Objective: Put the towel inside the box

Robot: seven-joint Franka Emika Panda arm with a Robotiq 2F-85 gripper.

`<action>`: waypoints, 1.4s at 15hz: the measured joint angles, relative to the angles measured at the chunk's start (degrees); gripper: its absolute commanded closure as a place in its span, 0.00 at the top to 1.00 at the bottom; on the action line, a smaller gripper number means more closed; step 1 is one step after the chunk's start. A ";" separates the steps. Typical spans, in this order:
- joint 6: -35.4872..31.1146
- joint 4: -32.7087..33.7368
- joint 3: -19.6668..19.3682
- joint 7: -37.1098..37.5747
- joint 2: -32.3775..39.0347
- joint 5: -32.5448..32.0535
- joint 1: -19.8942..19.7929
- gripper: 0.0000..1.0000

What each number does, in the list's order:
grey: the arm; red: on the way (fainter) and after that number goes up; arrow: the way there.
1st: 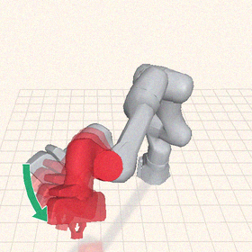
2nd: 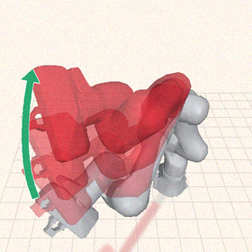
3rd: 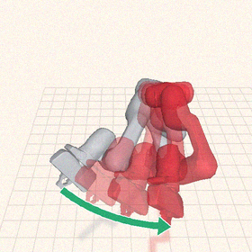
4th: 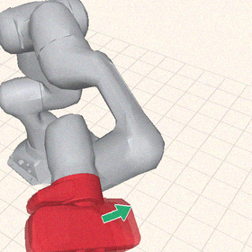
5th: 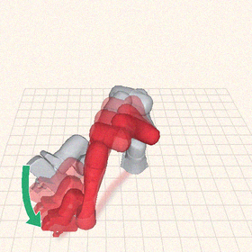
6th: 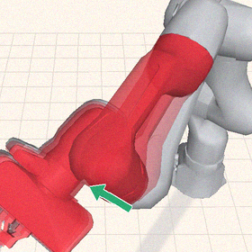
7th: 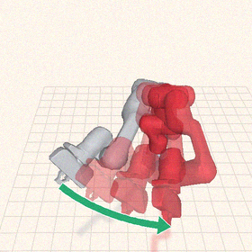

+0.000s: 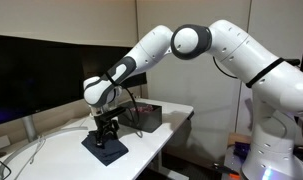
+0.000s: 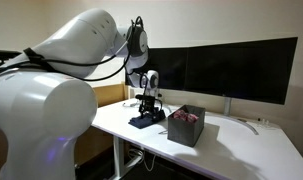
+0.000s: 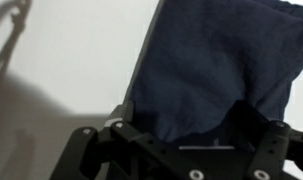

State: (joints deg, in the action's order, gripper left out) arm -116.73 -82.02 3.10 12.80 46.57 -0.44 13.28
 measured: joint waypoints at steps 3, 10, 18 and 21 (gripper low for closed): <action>0.34 0.96 0.00 0.00 0.51 0.00 -0.01 0.60; 1.04 2.36 -0.01 -0.02 0.70 0.00 -0.16 0.16; 1.08 2.80 -0.08 -0.03 0.71 0.00 -0.40 0.03; 1.08 3.01 -0.08 -0.04 0.71 -0.01 -0.39 0.03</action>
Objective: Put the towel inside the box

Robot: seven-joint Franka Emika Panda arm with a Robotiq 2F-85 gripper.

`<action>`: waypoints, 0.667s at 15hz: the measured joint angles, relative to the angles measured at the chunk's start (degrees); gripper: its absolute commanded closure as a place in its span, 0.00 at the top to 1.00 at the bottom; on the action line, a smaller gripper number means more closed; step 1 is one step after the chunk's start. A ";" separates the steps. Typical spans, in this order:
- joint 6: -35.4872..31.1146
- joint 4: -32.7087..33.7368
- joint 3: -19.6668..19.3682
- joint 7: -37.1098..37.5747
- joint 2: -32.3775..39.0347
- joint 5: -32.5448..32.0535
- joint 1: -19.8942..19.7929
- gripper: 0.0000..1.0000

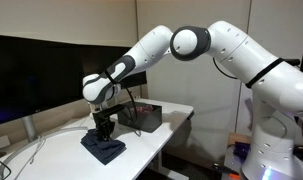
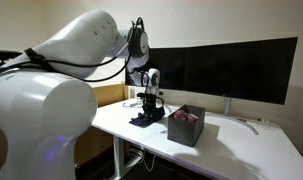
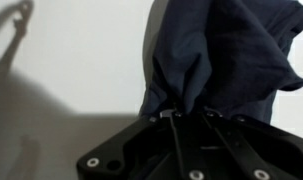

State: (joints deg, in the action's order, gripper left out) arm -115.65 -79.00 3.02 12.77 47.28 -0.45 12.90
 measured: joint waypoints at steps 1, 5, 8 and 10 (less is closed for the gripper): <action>0.00 0.06 0.00 0.00 0.00 0.00 0.01 0.03; 0.00 0.62 0.00 0.00 0.00 -0.01 0.04 0.03; -0.01 1.33 0.00 -0.01 0.00 -0.03 0.06 0.03; -0.02 1.78 0.00 -0.01 -0.01 -0.03 0.09 0.03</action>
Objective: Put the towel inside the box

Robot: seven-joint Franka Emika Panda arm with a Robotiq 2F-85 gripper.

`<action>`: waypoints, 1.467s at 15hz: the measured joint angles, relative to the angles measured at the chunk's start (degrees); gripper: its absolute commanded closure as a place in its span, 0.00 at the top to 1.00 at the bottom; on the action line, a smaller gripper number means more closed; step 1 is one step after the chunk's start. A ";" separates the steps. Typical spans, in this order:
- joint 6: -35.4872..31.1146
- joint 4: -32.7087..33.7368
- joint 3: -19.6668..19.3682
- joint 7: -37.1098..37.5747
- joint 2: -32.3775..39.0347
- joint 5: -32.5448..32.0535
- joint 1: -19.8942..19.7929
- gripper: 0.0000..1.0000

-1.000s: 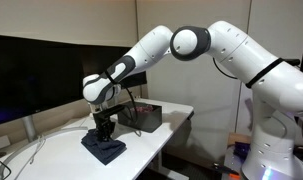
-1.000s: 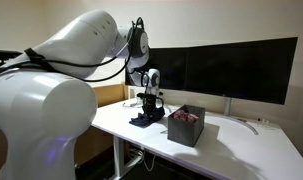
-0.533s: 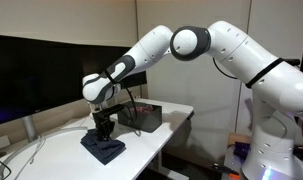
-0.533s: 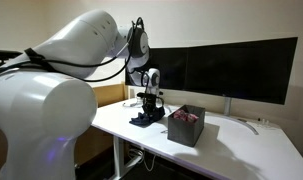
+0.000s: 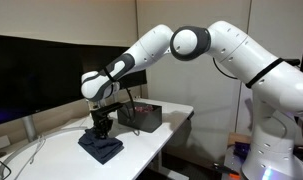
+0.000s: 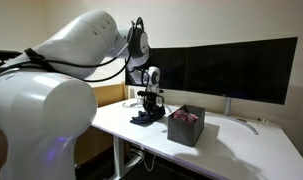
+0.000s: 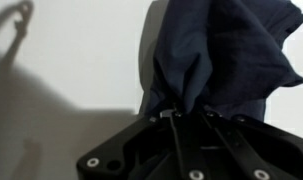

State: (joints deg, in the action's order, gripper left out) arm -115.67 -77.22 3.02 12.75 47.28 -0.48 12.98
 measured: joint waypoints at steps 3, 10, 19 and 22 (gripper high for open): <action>-0.04 0.45 0.00 -0.02 -0.04 0.00 0.02 0.03; -0.23 0.45 0.01 -0.02 -0.61 -0.01 0.03 0.03; -0.35 0.50 0.04 -0.03 -2.35 -0.04 0.14 0.03; -0.46 0.54 0.06 -0.03 -3.01 -0.04 0.14 0.03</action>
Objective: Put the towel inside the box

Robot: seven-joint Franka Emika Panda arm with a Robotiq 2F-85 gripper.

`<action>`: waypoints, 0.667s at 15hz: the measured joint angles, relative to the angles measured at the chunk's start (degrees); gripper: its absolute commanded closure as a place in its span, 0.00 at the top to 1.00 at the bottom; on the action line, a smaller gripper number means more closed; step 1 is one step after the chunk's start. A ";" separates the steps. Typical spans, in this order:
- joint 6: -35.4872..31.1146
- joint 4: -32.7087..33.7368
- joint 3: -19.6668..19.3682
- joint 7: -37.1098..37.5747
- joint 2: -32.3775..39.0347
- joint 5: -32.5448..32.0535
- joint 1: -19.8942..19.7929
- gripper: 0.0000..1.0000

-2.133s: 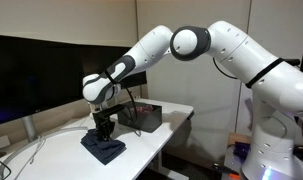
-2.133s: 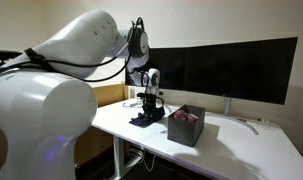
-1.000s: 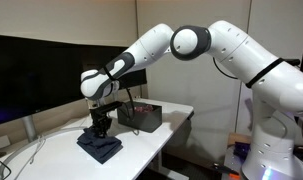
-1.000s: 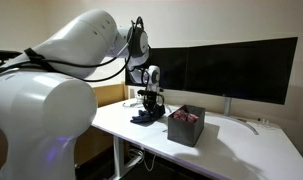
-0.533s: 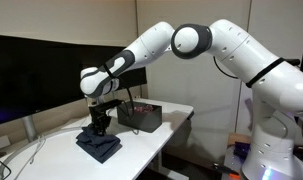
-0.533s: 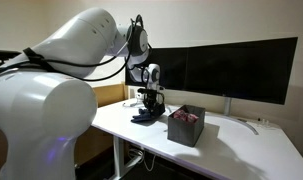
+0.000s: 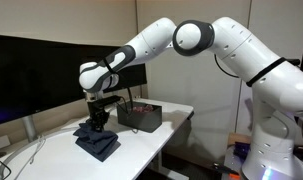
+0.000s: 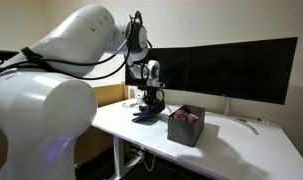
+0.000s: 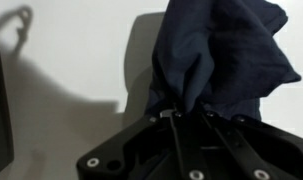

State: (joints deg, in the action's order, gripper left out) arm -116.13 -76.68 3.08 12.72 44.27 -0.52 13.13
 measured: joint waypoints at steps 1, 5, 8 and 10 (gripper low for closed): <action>-0.09 0.02 0.00 0.00 -0.21 -0.01 0.00 0.03; -0.61 0.04 0.01 0.00 -1.25 -0.03 0.03 0.03; -0.98 0.06 0.01 0.00 -2.14 -0.05 0.06 0.03; -1.07 0.10 0.01 0.00 -2.68 -0.06 0.08 0.03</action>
State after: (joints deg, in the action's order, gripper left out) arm -117.21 -76.58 3.09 12.72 41.59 -0.58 13.21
